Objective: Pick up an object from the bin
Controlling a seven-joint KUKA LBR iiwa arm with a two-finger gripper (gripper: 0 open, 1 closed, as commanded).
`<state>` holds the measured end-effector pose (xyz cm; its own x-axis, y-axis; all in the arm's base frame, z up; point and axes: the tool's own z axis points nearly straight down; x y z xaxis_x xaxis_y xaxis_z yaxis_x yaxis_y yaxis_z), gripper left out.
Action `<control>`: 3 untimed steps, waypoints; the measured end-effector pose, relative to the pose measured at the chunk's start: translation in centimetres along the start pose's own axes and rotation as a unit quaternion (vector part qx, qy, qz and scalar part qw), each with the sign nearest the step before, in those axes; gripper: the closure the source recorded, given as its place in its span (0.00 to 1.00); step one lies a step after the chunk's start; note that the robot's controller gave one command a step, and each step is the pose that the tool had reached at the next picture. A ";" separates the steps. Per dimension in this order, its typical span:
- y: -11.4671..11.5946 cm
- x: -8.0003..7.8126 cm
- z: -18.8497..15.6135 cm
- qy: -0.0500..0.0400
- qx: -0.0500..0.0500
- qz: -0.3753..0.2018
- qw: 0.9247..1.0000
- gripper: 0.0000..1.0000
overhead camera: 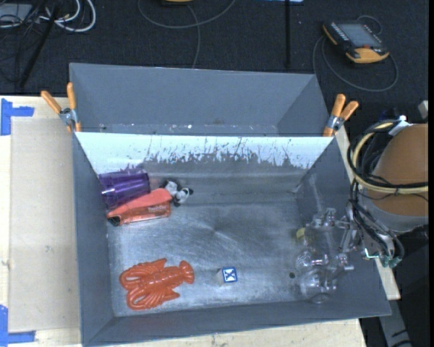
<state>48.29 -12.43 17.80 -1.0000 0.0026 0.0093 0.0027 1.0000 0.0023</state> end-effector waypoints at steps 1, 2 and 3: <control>0.1 -0.2 -0.4 -0.004 0.001 -0.002 1.000 0.00; -1.4 -1.9 4.6 -0.006 0.002 -0.134 0.991 0.00; -2.3 -1.9 8.1 -0.002 0.000 -0.192 0.981 0.00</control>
Offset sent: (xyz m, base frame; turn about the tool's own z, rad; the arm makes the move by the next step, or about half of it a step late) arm 0.0320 -0.0309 -0.1080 -0.5455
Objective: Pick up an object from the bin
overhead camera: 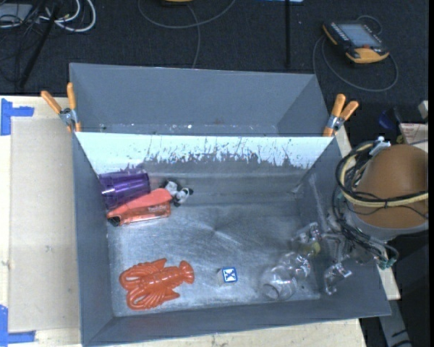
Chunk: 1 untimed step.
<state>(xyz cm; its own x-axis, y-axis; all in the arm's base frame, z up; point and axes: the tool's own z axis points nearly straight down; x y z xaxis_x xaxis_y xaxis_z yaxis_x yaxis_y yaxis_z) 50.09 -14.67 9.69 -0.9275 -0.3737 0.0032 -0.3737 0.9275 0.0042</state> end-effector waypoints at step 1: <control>-0.7 -0.4 -2.5 -0.001 0.002 -0.108 0.994 0.00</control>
Offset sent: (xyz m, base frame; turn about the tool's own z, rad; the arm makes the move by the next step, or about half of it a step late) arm -0.0120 -0.0031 -0.0269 0.0619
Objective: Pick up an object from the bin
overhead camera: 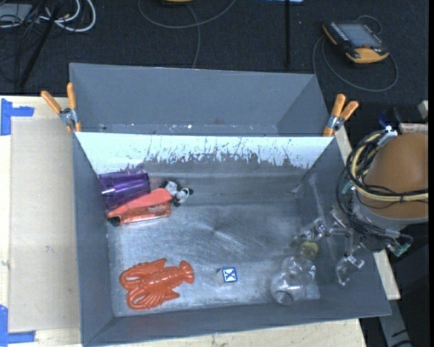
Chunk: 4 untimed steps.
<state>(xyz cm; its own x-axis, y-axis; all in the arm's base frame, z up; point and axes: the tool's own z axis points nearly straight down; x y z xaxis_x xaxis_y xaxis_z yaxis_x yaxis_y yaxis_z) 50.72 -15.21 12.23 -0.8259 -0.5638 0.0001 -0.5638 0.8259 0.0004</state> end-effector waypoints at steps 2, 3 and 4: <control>0.6 -0.4 4.6 -0.012 0.002 -0.167 0.986 1.00; 0.7 -0.7 4.7 -0.013 0.002 -0.194 0.981 1.00; 0.7 -0.7 4.6 -0.012 0.001 -0.195 0.981 1.00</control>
Offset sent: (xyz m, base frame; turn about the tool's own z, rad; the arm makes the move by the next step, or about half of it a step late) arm -0.0047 -0.0015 -0.0523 -0.4002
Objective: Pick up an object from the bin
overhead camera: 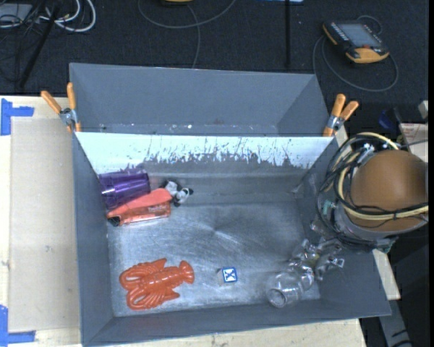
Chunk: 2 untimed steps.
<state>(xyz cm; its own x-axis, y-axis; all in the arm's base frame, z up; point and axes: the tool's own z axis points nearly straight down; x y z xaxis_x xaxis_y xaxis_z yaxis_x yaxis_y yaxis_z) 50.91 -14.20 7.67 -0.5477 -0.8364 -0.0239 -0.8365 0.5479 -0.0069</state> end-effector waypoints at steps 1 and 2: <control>0.0 0.4 -1.3 0.006 -0.001 0.007 1.000 1.00; -0.1 0.6 -2.4 0.009 -0.001 0.008 1.000 1.00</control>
Offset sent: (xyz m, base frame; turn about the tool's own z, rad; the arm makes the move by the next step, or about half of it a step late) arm -0.0001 0.0001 0.0077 0.0001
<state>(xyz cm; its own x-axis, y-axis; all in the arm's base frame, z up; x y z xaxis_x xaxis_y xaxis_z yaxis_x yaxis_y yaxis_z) 50.63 -14.75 10.05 -0.5608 -0.8279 -0.0055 -0.8279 0.5608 -0.0038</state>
